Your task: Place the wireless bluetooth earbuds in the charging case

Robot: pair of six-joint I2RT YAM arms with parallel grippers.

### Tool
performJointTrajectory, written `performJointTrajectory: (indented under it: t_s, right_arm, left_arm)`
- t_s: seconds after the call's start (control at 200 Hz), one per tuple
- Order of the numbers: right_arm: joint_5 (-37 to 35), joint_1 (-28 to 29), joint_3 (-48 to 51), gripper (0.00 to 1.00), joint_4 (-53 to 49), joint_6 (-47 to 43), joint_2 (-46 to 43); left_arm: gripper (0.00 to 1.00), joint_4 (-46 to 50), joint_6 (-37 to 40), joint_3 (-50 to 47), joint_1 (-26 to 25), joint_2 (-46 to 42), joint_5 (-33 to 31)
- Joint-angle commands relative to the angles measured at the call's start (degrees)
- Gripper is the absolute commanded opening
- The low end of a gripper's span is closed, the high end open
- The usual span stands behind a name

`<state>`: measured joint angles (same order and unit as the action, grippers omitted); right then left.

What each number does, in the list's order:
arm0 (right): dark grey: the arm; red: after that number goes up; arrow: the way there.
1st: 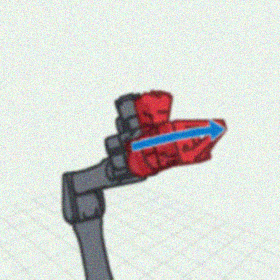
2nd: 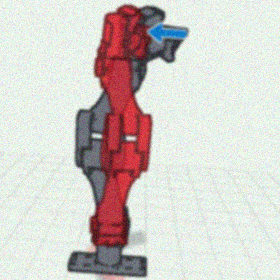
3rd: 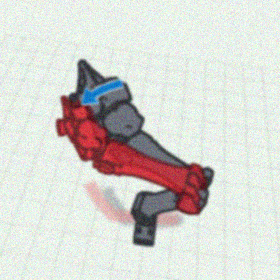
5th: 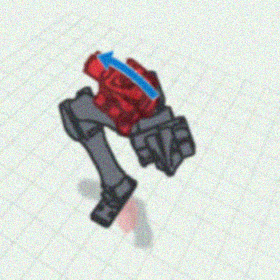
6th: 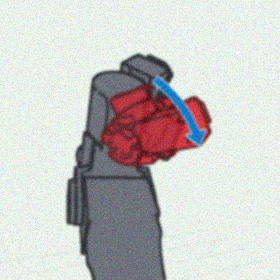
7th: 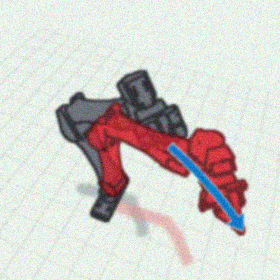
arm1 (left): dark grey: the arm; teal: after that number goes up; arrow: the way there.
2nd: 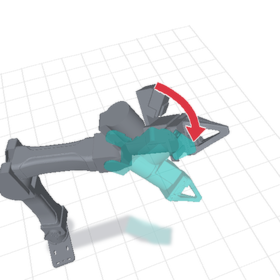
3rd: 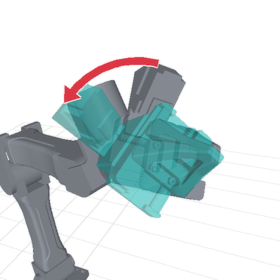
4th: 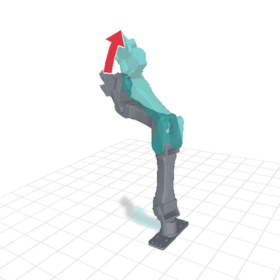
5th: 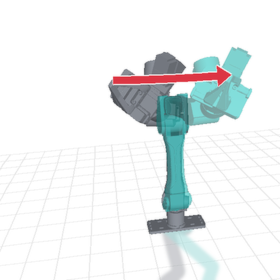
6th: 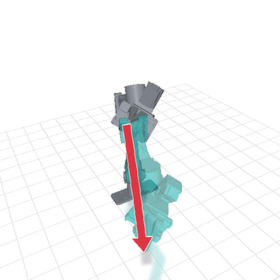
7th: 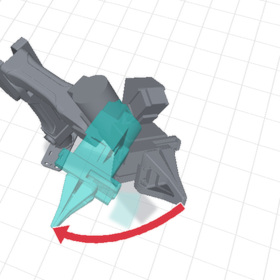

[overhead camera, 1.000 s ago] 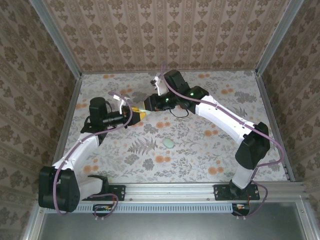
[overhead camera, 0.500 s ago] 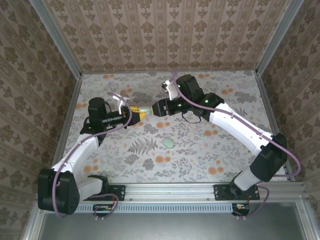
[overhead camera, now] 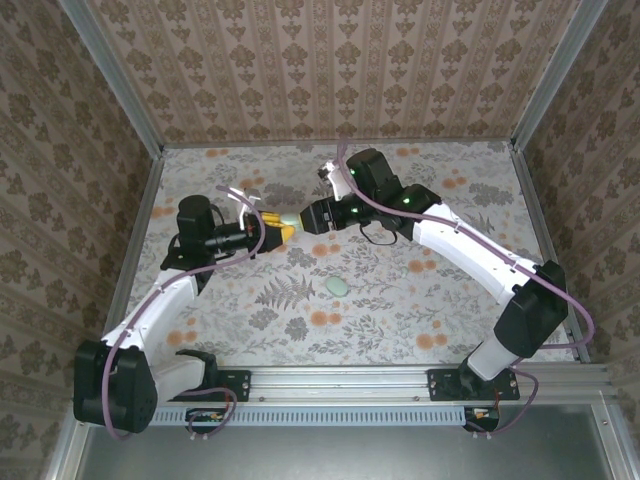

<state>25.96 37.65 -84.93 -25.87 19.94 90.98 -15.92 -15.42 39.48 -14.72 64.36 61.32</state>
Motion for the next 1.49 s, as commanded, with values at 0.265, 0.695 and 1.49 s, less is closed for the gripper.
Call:
performJointTrajectory:
  t_s: [0.265, 0.695, 1.49]
  right_arm:
    - [1.65, 0.58, -1.05, 0.68, 0.18, -2.45, 0.86]
    - [-9.39, -0.36, -5.17, 0.69, -0.65, -0.82, 3.39]
    - [-6.27, -1.51, -7.37, 0.68, -3.14, 2.14, 4.7]
  left_arm:
    - [0.09, -1.18, -0.19, 0.33, -0.64, -0.99, 1.26]
    - [0.09, -1.97, -0.2, 0.32, -1.67, -1.05, 2.01]
    - [0.08, -2.9, -0.11, -0.07, -1.82, 0.05, 1.35]
